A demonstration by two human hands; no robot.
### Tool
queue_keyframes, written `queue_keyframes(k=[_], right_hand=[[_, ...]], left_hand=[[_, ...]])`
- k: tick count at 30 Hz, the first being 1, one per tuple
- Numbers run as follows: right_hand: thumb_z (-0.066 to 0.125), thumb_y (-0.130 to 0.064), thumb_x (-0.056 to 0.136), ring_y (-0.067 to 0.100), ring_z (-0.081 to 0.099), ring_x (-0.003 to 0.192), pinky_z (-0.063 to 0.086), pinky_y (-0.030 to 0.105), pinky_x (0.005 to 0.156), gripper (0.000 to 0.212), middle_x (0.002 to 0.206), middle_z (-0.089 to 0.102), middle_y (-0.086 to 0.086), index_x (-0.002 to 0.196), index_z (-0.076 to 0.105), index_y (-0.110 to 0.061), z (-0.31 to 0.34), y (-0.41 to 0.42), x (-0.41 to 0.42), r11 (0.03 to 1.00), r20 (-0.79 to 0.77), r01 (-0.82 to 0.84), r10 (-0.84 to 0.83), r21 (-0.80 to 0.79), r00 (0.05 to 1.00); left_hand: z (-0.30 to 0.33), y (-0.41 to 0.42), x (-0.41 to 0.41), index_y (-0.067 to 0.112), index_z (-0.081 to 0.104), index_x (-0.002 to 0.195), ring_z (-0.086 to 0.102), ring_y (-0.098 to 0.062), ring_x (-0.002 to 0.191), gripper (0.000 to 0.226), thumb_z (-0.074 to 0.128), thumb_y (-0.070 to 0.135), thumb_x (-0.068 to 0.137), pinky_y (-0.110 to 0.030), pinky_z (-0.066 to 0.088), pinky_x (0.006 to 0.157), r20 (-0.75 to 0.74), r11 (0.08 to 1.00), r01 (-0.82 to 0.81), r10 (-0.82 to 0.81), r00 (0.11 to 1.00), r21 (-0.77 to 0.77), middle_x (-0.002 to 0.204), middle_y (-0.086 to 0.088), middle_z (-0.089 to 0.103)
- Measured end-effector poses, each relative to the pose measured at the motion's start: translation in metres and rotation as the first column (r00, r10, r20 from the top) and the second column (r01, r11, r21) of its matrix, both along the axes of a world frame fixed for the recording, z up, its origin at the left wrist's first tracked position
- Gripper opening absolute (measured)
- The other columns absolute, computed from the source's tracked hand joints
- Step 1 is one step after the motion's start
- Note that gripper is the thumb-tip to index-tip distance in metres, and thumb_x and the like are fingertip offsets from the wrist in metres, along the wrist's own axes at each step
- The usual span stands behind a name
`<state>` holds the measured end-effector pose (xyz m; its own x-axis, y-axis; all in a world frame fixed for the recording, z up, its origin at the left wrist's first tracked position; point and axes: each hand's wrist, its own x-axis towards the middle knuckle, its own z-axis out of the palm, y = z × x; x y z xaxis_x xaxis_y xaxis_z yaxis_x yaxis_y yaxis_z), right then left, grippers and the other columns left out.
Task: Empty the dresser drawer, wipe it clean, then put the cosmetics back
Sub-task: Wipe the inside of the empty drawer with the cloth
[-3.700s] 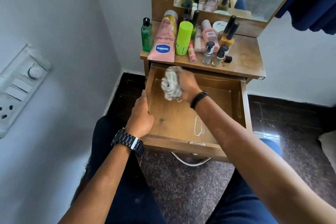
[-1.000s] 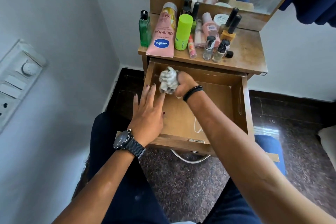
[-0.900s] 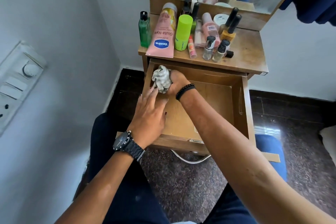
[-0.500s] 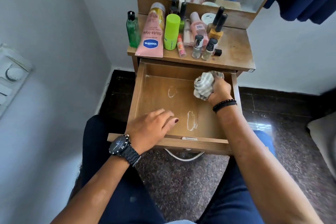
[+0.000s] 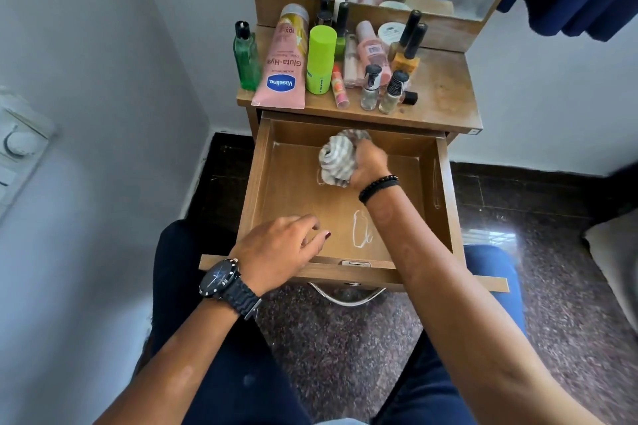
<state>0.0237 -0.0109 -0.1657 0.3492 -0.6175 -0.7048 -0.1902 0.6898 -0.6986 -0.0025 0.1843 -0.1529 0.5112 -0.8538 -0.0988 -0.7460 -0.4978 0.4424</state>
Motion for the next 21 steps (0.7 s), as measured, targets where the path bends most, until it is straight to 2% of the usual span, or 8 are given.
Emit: queue_keyframes(k=[4, 7, 9, 13, 16, 18, 19, 21], right_hand=[[0.04, -0.008, 0.097, 0.033, 0.06, 0.111, 0.051, 0.037, 0.091, 0.033, 0.122, 0.059, 0.017, 0.127, 0.05, 0.002, -0.003, -0.036, -0.03, 0.952, 0.018, 0.287, -0.286, -0.103, 0.958], [0.045, -0.009, 0.095, 0.03, 0.064, 0.106, 0.053, 0.041, 0.093, 0.029, 0.11, 0.064, 0.011, 0.121, 0.059, -0.006, -0.008, -0.041, -0.039, 0.903, 0.01, 0.347, -0.356, -0.253, 0.934], [0.052, -0.011, 0.093, 0.025, 0.065, 0.101, 0.053, 0.039, 0.092, 0.025, 0.105, 0.065, 0.008, 0.116, 0.062, -0.009, -0.006, -0.033, -0.035, 0.889, -0.013, 0.343, -0.363, -0.303, 0.932], [0.06, -0.011, 0.09, 0.025, 0.065, 0.098, 0.053, 0.039, 0.092, 0.018, 0.104, 0.067, 0.009, 0.106, 0.067, -0.011, -0.001, -0.005, -0.021, 0.919, -0.031, 0.227, -0.25, -0.323, 0.968], [0.064, -0.012, 0.088, 0.024, 0.066, 0.094, 0.055, 0.039, 0.089, 0.012, 0.103, 0.068, 0.01, 0.099, 0.067, -0.012, 0.005, 0.013, -0.013, 0.956, -0.034, 0.103, -0.117, -0.273, 0.993], [0.063, -0.009, 0.088, 0.024, 0.065, 0.092, 0.055, 0.038, 0.088, 0.01, 0.108, 0.067, 0.012, 0.096, 0.063, -0.014, 0.008, 0.012, -0.009, 0.975, 0.003, 0.13, -0.131, -0.178, 0.991], [0.06, -0.007, 0.089, 0.025, 0.064, 0.094, 0.054, 0.037, 0.088, 0.012, 0.112, 0.065, 0.013, 0.099, 0.06, -0.014, 0.01, 0.009, -0.01, 0.977, 0.017, 0.171, -0.17, -0.127, 0.985], [0.048, -0.007, 0.095, 0.028, 0.058, 0.112, 0.048, 0.035, 0.094, 0.025, 0.127, 0.058, 0.016, 0.119, 0.055, -0.005, 0.007, -0.009, -0.016, 0.966, -0.109, 0.188, -0.209, -0.177, 0.972]], left_hand=[[0.001, 0.0, 0.0, 0.023, 0.058, 0.109, 0.055, -0.008, 0.057, 0.035, 0.034, 0.043, 0.096, -0.019, 0.038, 0.043, -0.017, 1.0, 0.012, -0.012, 1.0, 0.007, 0.083, 0.006, 0.062], [0.0, 0.0, 0.0, 0.023, 0.058, 0.109, 0.051, -0.006, 0.054, 0.033, 0.034, 0.042, 0.096, -0.016, 0.033, 0.042, -0.016, 1.0, 0.014, -0.015, 1.0, -0.001, 0.083, 0.007, 0.063], [-0.001, -0.001, 0.0, 0.022, 0.058, 0.11, 0.048, -0.005, 0.052, 0.034, 0.033, 0.041, 0.097, -0.017, 0.034, 0.042, -0.016, 1.0, 0.016, -0.016, 1.0, 0.0, 0.083, 0.007, 0.062], [-0.001, -0.001, -0.001, 0.022, 0.058, 0.112, 0.055, -0.007, 0.058, 0.036, 0.033, 0.042, 0.097, -0.02, 0.042, 0.044, -0.01, 1.0, 0.003, -0.003, 1.0, 0.001, 0.086, 0.009, 0.063], [-0.002, 0.0, 0.0, 0.022, 0.057, 0.116, 0.055, -0.006, 0.059, 0.036, 0.034, 0.041, 0.097, -0.018, 0.04, 0.043, -0.001, 1.0, 0.01, -0.01, 1.0, 0.012, 0.091, 0.009, 0.064], [-0.002, 0.0, 0.0, 0.021, 0.057, 0.117, 0.048, -0.003, 0.053, 0.036, 0.034, 0.04, 0.097, -0.016, 0.034, 0.041, -0.008, 1.0, 0.009, -0.009, 1.0, 0.01, 0.091, 0.008, 0.064], [-0.002, 0.001, 0.0, 0.021, 0.057, 0.117, 0.045, -0.001, 0.051, 0.035, 0.034, 0.04, 0.097, -0.016, 0.031, 0.041, -0.015, 1.0, 0.008, -0.007, 1.0, 0.011, 0.091, 0.008, 0.064], [-0.002, 0.001, 0.0, 0.022, 0.058, 0.114, 0.042, -0.001, 0.049, 0.035, 0.033, 0.04, 0.097, -0.015, 0.03, 0.042, -0.032, 1.0, 0.007, -0.006, 0.999, 0.011, 0.089, 0.008, 0.063]])
